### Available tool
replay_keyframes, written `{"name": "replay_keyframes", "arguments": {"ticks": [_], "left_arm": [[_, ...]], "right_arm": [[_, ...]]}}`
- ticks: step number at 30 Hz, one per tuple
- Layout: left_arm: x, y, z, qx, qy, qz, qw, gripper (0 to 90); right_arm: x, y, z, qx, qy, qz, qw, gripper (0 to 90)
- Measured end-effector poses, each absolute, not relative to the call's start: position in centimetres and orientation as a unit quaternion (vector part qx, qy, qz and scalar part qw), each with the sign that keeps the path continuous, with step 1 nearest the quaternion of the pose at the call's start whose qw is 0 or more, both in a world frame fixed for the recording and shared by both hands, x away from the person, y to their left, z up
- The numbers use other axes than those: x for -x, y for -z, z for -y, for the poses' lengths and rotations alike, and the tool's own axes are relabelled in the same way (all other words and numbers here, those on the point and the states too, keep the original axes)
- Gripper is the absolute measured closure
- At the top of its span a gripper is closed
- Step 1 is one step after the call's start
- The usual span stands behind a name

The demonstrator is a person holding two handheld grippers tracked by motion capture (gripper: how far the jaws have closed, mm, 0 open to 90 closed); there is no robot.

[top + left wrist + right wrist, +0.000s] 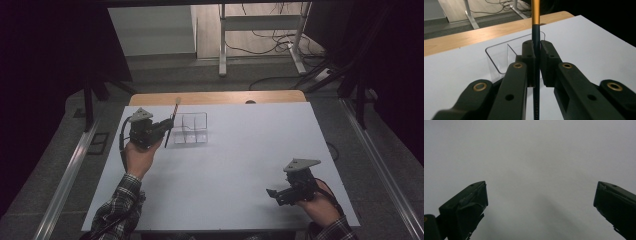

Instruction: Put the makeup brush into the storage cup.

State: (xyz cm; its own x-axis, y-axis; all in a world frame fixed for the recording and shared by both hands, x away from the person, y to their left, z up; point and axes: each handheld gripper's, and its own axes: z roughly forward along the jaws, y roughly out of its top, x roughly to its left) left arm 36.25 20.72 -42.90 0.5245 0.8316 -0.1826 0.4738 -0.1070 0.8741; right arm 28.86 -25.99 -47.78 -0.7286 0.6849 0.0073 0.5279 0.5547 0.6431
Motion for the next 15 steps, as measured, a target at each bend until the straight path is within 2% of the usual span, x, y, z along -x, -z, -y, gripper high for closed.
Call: {"name": "replay_keyframes", "arguments": {"ticks": [15], "left_arm": [[-37.8, 43.1, -21.1, -0.701, -0.182, -0.462, 0.512, 83.4]], "right_arm": [[-28.9, 47.8, 26.0, -0.346, -0.319, -0.874, 0.123, 0.0]]}}
